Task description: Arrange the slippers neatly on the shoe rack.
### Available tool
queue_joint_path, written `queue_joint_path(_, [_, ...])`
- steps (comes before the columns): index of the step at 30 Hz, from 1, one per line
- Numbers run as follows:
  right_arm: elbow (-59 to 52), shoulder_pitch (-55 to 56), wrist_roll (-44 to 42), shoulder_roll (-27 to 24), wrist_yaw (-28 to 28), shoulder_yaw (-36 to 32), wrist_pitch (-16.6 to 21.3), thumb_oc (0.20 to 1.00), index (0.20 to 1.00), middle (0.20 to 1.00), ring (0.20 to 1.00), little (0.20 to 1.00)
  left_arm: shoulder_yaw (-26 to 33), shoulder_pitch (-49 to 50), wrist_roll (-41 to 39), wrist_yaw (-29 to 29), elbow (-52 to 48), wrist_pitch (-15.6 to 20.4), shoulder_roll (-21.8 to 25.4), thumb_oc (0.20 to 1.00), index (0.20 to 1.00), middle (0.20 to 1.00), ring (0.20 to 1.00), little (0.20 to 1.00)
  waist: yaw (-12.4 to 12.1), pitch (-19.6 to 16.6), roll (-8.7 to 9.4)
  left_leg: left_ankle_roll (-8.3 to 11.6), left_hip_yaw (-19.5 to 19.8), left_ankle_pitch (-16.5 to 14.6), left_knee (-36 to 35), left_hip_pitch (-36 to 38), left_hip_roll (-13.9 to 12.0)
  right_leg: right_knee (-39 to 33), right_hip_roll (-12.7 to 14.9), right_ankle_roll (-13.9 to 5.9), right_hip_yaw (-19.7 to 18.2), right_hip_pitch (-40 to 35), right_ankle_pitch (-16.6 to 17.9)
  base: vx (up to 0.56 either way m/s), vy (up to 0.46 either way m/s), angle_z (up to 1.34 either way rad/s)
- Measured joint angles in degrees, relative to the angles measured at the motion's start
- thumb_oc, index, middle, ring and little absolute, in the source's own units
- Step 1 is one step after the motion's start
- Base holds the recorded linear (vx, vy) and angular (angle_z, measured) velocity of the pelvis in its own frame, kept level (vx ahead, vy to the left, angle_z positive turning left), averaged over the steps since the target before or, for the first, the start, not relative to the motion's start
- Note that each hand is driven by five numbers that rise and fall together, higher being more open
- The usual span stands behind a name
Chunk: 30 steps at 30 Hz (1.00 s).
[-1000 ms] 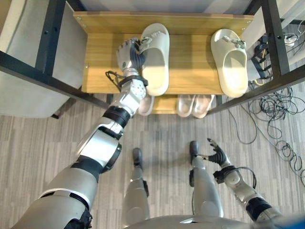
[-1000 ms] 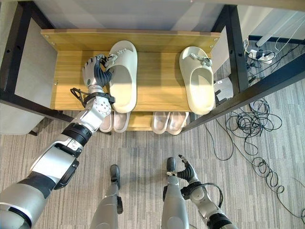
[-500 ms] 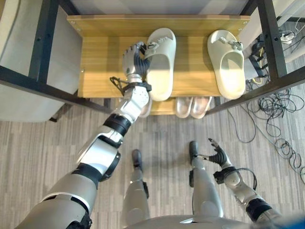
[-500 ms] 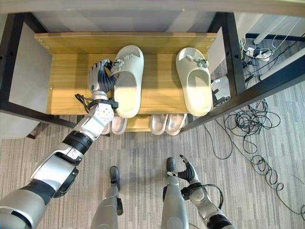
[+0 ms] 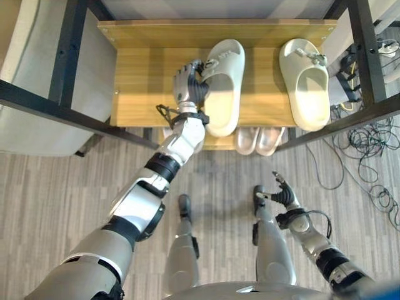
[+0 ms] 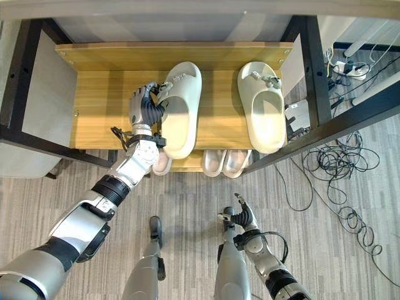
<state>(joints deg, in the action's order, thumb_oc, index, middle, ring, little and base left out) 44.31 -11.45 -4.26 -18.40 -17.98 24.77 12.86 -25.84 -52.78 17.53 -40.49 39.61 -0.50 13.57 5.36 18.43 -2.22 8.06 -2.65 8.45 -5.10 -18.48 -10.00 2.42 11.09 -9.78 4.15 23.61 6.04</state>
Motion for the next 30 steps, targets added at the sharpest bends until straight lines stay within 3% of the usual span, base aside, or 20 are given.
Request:
queue_joint_path(13, [0.73,-2.70,-0.21,-0.17,-0.20,0.00,-0.31,1.000,1.000,1.000,1.000,1.000,-0.07,0.99,0.00,-0.11,-1.03,1.02,-1.57,0.200,0.200,0.200,0.200,0.200,-0.18,1.47,-2.76,0.00,-0.18,0.00,0.05,0.75,0.02,1.02,0.06,-0.17,-0.21,-0.09,-0.53,0.00,0.000,0.00])
queue_joint_path(30, [6.71,-4.50,-3.39,-0.28,0.28,1.48,-0.51,1.000,1.000,1.000,1.000,1.000,-2.65,-8.10,-0.28,-2.24,10.18,0.96,-6.04,0.200,0.200,0.200,0.200,0.200,0.43,1.34,-2.55,-0.33,-1.56,-0.25,-0.04,0.74,-0.04,3.74,-0.02,-0.36,-1.92,2.33,-1.90,0.00,-0.008,-0.04])
